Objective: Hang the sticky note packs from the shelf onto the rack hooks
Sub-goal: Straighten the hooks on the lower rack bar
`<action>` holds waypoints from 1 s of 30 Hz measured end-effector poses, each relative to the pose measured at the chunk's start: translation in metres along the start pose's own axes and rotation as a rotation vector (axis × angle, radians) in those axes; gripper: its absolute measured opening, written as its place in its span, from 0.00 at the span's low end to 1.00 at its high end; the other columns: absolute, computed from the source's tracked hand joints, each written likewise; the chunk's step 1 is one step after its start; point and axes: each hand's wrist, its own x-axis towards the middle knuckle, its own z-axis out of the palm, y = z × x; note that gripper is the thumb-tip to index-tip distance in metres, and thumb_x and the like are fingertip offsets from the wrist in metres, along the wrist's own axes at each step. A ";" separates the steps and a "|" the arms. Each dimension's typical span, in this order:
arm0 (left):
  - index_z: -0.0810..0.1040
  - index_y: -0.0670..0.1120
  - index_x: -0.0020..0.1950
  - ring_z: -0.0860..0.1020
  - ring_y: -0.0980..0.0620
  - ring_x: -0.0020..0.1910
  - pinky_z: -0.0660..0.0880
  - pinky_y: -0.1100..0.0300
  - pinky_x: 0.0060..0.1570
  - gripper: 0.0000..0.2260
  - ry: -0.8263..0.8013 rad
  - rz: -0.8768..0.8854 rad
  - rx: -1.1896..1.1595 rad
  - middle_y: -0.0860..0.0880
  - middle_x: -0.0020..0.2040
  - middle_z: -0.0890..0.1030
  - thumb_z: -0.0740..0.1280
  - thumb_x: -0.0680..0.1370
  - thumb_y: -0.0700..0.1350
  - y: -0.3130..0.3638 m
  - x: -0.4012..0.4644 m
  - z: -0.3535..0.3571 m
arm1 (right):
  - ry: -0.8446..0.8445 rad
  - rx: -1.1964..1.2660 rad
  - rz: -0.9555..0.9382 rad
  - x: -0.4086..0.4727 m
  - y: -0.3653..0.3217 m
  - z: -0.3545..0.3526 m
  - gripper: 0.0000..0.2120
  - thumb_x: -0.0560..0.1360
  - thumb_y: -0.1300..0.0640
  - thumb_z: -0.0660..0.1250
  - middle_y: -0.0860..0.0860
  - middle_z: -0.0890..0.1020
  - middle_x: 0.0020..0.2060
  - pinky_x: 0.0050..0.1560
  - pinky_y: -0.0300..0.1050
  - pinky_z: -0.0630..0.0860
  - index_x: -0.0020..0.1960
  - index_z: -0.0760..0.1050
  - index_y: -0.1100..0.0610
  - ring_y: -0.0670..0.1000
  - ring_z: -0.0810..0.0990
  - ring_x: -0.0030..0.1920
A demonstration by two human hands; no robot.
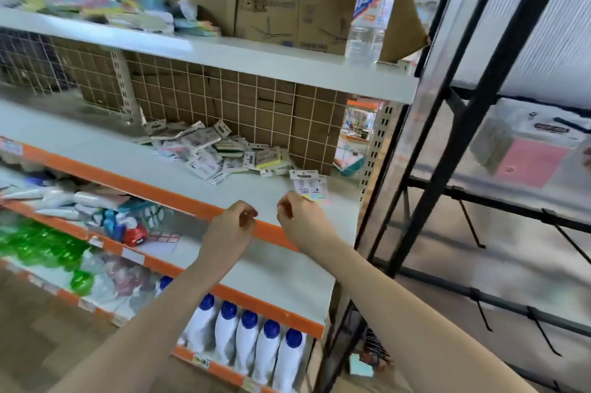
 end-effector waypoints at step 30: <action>0.68 0.46 0.68 0.69 0.47 0.65 0.70 0.54 0.55 0.18 -0.003 -0.034 0.507 0.47 0.67 0.71 0.58 0.78 0.39 -0.173 0.243 -0.081 | -0.294 -0.028 -0.107 0.268 -0.059 0.200 0.18 0.79 0.55 0.60 0.61 0.72 0.63 0.61 0.48 0.65 0.65 0.68 0.65 0.61 0.70 0.65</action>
